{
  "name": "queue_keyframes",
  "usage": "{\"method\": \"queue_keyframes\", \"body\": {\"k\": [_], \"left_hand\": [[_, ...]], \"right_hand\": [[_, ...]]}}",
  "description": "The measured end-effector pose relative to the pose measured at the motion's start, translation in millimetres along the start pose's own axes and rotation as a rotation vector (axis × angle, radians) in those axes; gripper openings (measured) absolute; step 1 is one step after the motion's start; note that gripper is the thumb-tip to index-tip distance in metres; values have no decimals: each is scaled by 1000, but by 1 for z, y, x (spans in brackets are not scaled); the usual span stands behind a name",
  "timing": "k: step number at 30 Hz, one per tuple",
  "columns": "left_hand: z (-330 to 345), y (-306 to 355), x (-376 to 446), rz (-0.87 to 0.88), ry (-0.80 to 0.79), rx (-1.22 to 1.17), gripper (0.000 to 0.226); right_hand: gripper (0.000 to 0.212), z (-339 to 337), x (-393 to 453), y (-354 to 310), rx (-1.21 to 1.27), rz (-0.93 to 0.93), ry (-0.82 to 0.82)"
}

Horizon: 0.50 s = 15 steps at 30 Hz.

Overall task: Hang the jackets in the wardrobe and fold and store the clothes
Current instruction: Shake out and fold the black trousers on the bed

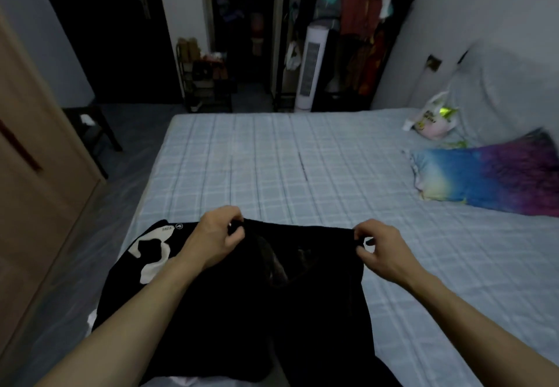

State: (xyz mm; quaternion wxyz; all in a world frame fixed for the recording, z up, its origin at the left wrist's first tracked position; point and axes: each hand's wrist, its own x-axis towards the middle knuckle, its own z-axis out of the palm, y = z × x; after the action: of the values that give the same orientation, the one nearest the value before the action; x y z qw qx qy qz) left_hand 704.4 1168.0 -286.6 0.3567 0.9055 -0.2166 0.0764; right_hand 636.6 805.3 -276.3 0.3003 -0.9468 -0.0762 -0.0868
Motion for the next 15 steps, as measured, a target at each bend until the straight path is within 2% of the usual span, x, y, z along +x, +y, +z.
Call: {"method": "queue_keyframes", "body": {"k": [6, 10, 13, 15], "left_hand": [[-58, 83, 13, 146, 232, -145, 21], [-80, 136, 18, 218, 349, -144, 12], [-87, 177, 14, 303, 379, -114, 13], [-86, 202, 10, 351, 370, -73, 11]], "right_hand": [[30, -87, -36, -50, -2, -130, 209], [39, -127, -67, -67, -60, -119, 139], [67, -139, -86, -68, -109, -2, 54], [90, -137, -94, -69, -51, 90, 29]]}}
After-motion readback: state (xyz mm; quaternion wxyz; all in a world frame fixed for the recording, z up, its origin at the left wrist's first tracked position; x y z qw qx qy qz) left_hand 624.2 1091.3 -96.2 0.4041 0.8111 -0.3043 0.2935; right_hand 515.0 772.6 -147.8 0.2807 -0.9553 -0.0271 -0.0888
